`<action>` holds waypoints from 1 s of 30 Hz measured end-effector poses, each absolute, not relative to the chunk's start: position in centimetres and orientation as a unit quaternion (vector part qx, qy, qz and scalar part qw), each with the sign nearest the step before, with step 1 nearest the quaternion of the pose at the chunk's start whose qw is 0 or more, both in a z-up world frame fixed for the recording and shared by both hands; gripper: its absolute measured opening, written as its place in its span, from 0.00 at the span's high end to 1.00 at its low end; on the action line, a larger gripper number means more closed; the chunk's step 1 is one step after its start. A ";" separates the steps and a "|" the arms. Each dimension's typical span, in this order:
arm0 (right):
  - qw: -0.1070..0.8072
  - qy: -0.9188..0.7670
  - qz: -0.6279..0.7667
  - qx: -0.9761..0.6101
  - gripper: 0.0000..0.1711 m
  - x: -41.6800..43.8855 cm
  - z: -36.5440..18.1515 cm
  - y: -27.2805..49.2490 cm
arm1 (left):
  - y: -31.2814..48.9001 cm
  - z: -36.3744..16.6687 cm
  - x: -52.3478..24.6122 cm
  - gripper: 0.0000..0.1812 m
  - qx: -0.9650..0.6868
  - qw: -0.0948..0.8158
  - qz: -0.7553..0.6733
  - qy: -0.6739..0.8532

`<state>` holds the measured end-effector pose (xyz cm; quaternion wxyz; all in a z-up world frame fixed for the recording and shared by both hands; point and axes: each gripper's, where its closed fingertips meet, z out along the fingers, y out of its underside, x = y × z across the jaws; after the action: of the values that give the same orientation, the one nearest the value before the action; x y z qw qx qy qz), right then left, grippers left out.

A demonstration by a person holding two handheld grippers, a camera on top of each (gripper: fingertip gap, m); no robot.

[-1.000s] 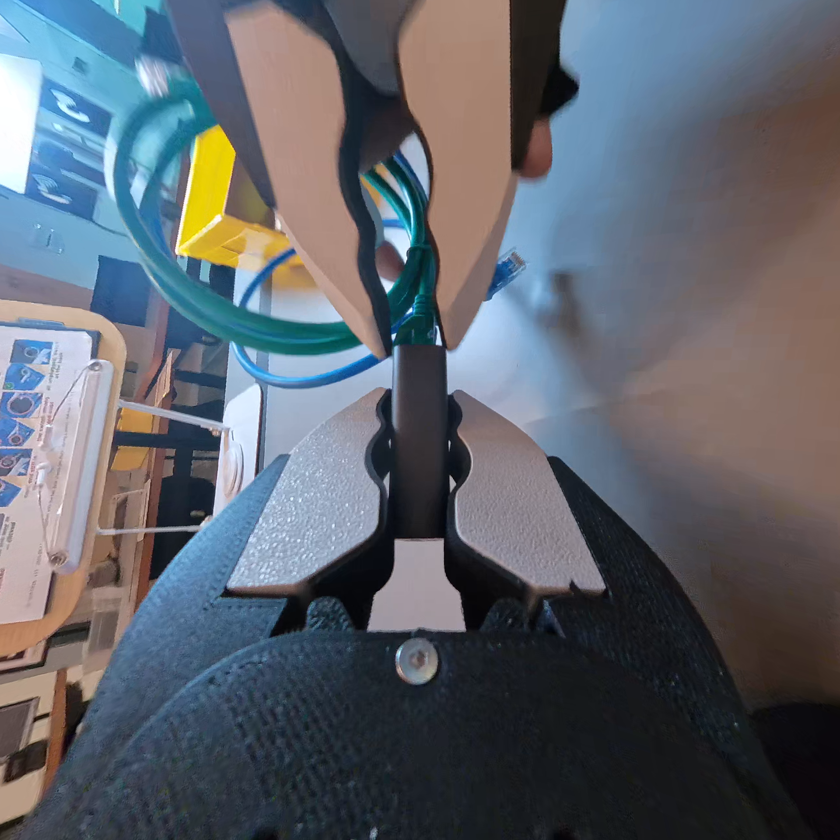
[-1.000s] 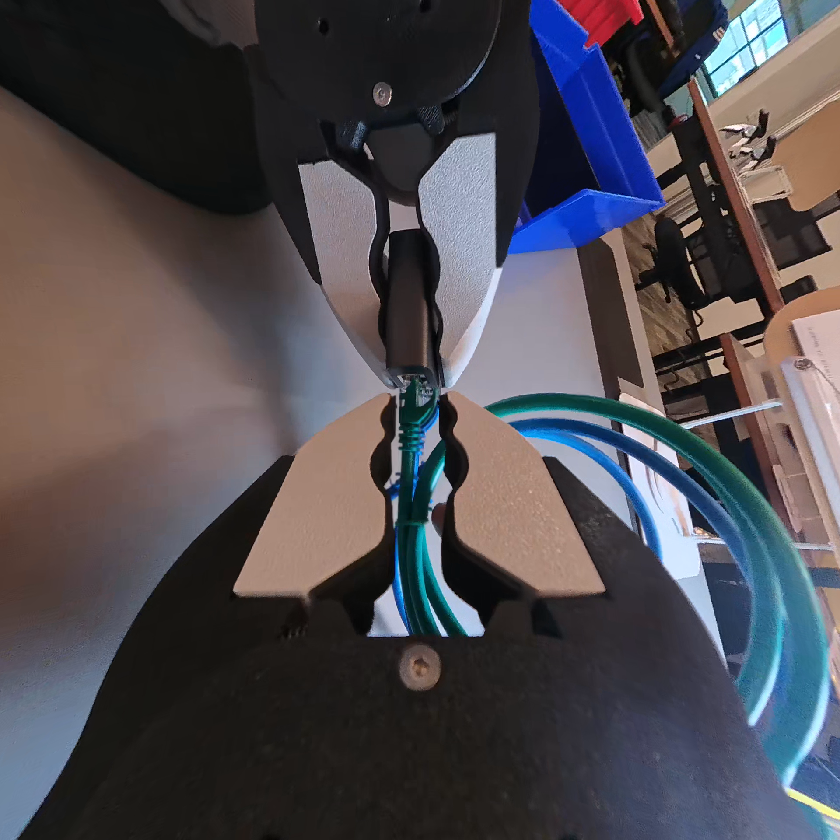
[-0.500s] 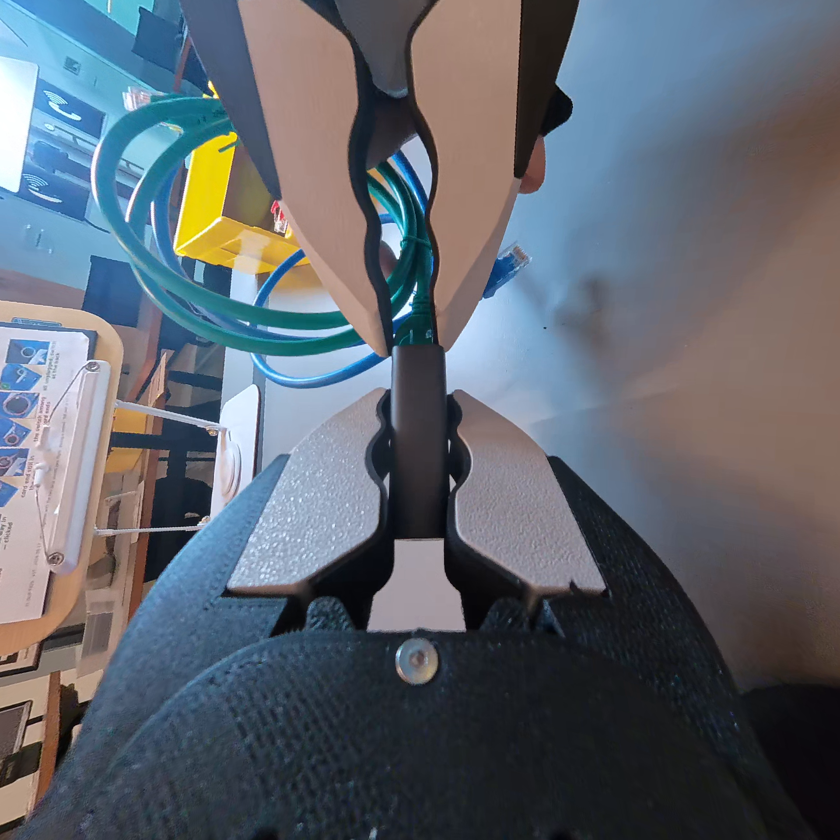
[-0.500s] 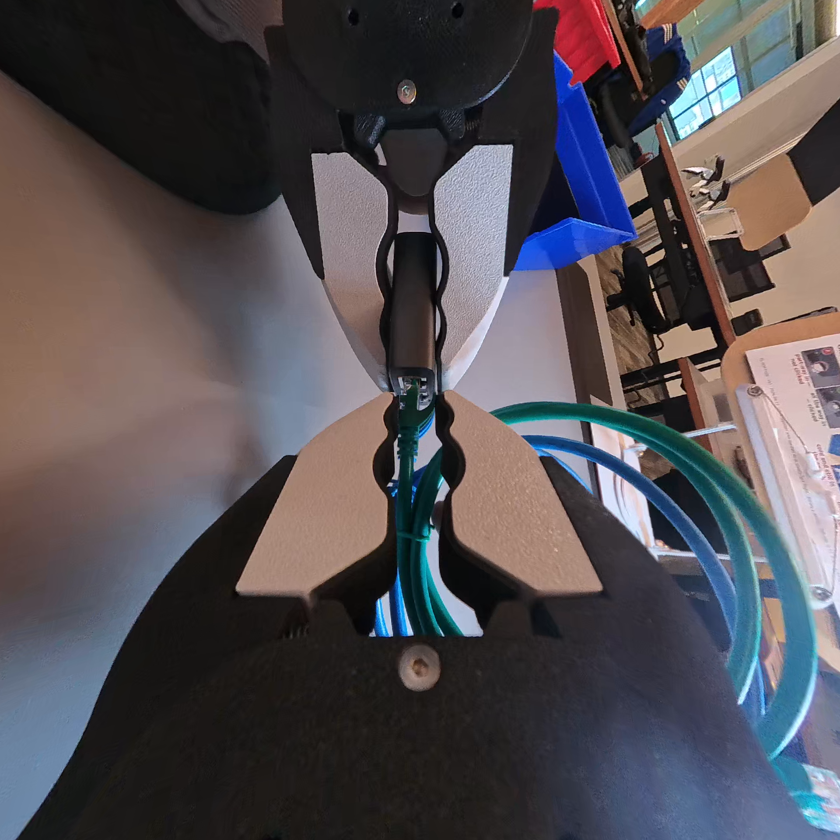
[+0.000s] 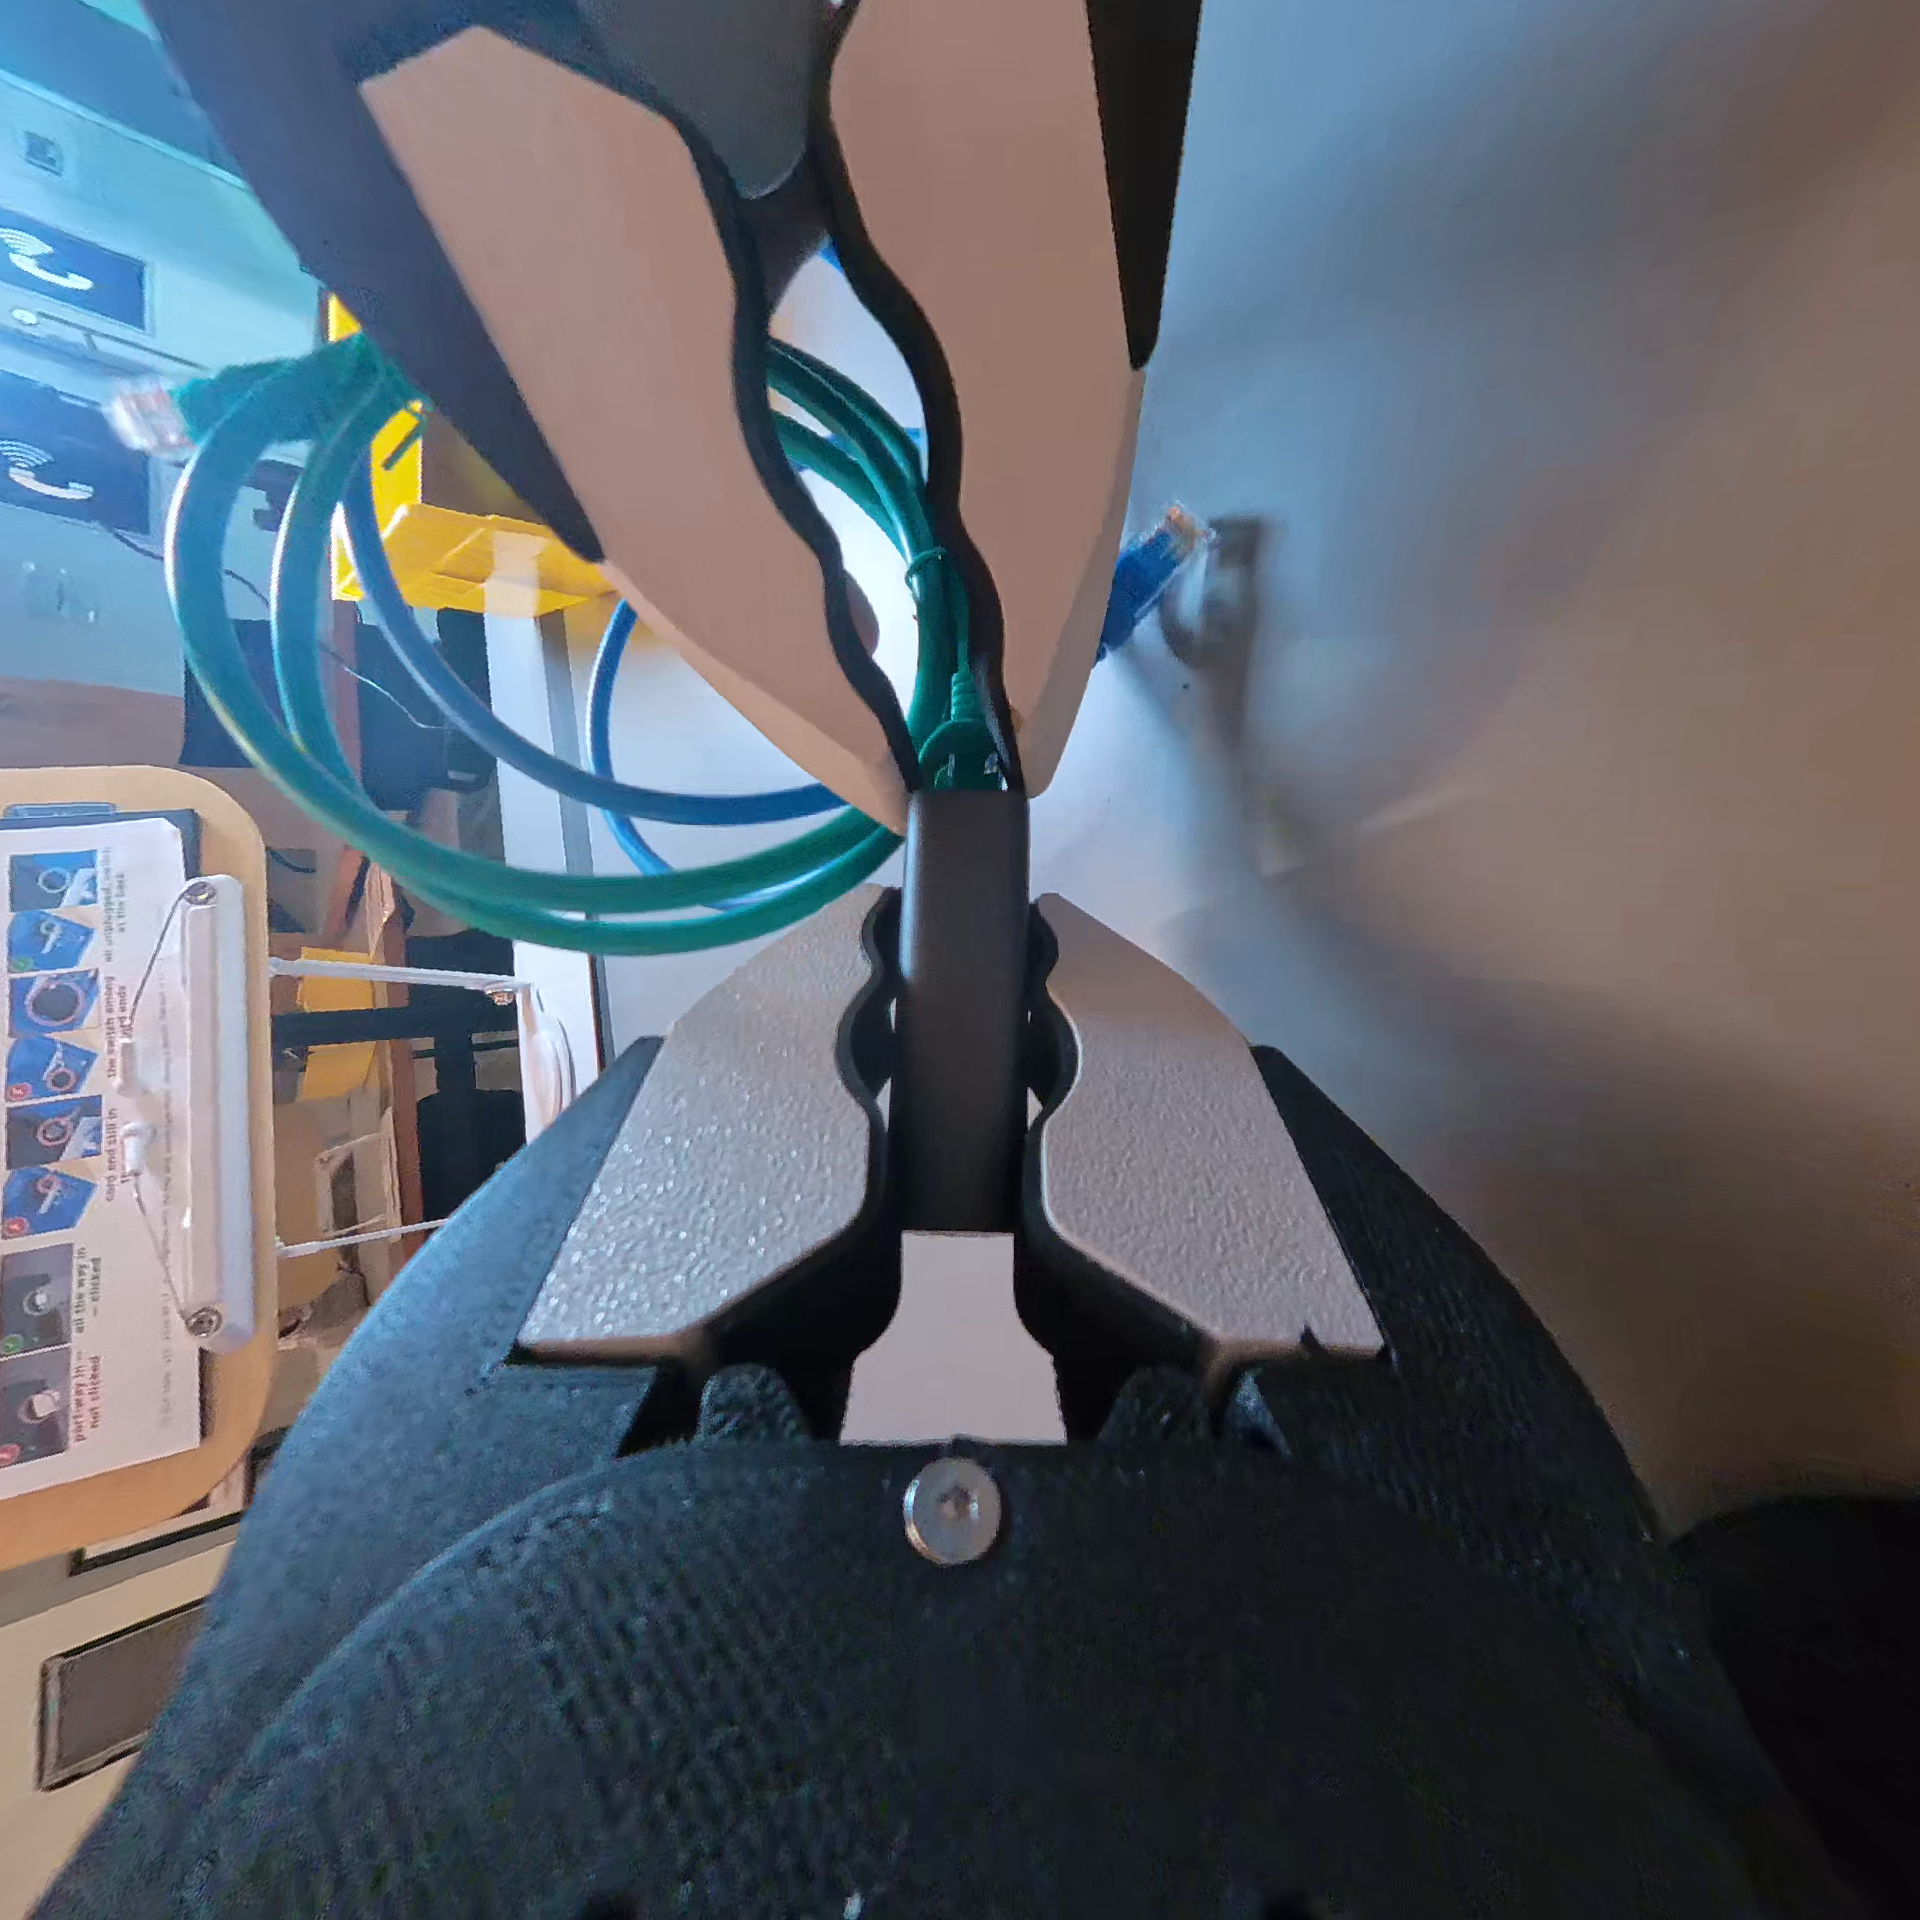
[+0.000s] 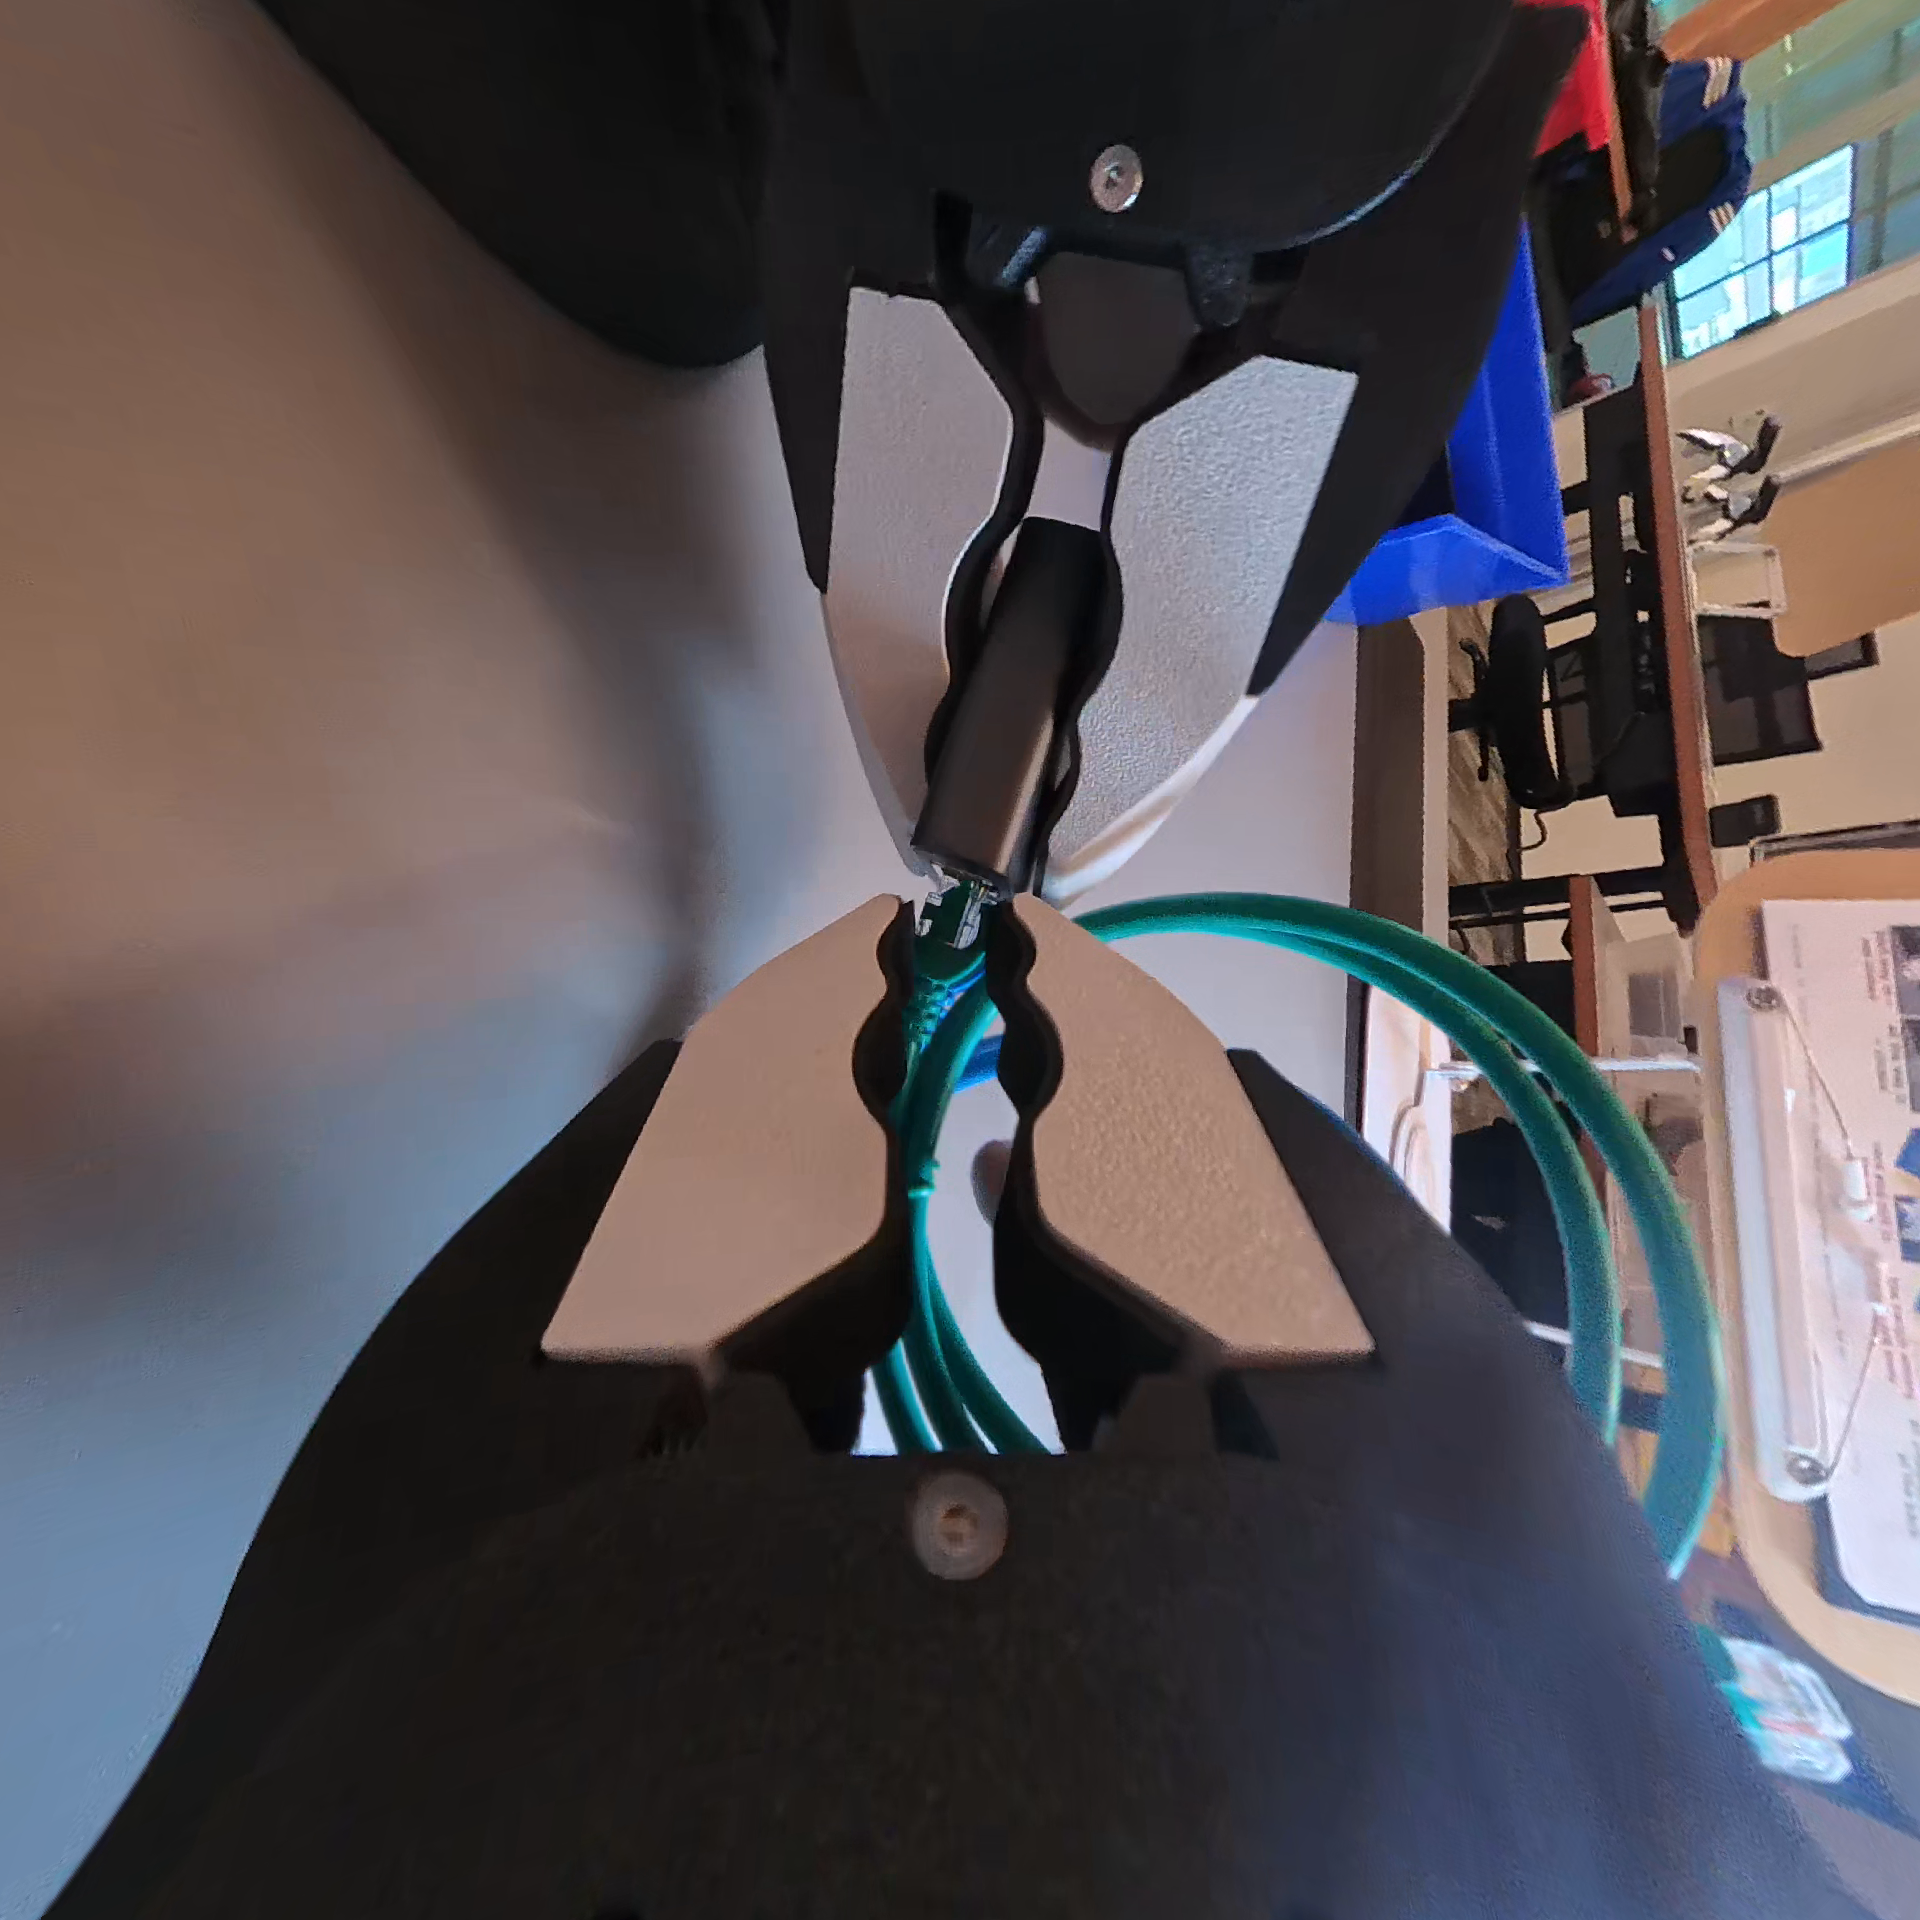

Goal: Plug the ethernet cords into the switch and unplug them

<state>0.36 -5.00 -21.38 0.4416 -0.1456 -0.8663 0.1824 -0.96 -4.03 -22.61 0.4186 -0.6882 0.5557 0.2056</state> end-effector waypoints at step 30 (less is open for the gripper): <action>0.508 -0.769 0.017 -0.388 0.92 5.3 -9.4 20.9 | -3.8 -16.4 -5.4 0.88 -0.695 0.526 0.234 0.431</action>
<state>5.33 20.86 -9.37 0.5076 -0.3878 -0.7692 0.0165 -5.40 -3.84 -16.39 0.5256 -0.6947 0.4314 0.2345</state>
